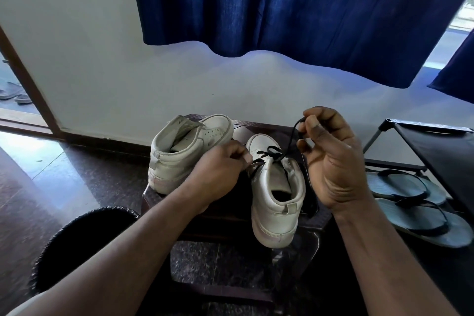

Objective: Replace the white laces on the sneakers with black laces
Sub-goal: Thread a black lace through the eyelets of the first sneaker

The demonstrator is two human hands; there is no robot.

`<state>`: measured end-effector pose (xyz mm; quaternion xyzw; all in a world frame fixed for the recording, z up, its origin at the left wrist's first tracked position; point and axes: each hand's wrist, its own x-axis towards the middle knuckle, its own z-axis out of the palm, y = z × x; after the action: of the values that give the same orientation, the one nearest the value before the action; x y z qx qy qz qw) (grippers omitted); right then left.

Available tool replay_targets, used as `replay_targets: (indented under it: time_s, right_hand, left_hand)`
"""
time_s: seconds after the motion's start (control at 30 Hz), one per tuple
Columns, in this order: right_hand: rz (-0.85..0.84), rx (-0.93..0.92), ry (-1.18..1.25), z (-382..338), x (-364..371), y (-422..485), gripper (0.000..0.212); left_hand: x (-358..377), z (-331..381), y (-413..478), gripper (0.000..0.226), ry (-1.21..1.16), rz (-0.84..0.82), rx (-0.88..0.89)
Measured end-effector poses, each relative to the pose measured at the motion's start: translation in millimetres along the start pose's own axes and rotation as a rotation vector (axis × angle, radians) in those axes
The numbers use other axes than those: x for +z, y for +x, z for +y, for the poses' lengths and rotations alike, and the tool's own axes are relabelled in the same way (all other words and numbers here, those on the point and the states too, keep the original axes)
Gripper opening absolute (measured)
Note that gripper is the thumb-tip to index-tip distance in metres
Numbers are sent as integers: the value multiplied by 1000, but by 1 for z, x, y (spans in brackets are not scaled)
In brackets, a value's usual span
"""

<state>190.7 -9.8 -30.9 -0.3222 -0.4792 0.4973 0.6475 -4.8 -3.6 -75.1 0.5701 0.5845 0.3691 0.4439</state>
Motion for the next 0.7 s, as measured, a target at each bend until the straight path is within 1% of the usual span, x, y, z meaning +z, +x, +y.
replay_targets:
  time_s: [0.13, 0.2, 0.3, 0.33, 0.37, 0.43, 0.5, 0.57, 0.6, 0.7]
  right_hand:
    - [-4, 7, -33, 1, 7, -3, 7]
    - [-8, 13, -60, 2, 8, -4, 7]
    - [-6, 21, -80, 4, 9, -4, 11]
    - [-4, 24, -82, 5, 9, -4, 12]
    - [-1, 26, -81, 5, 9, -4, 14]
    - [14, 33, -75, 6, 8, -4, 15]
    - [24, 35, -68, 5, 6, -2, 13]
    - [37, 39, -46, 3, 3, -1, 10]
    - [45, 37, -26, 1, 1, 0, 10]
    - [77, 23, 53, -5, -6, 3, 11]
  left_hand:
    - [8, 4, -3, 20, -84, -95, 45]
    - [16, 4, -4, 18, -75, -88, 61]
    - [18, 5, 0, 20, -150, -81, -18]
    - [17, 5, 0, 22, -137, -81, -45]
    - [16, 6, 0, 23, -82, -75, -61]
    - [12, 6, -2, 25, 141, -37, -47]
    - [6, 8, -5, 21, 432, 12, -18]
    - [-2, 10, -8, 14, 612, 66, -6]
    - [-7, 8, -9, 12, 644, 85, -2]
    - [-17, 4, -11, 8, 607, 85, 8]
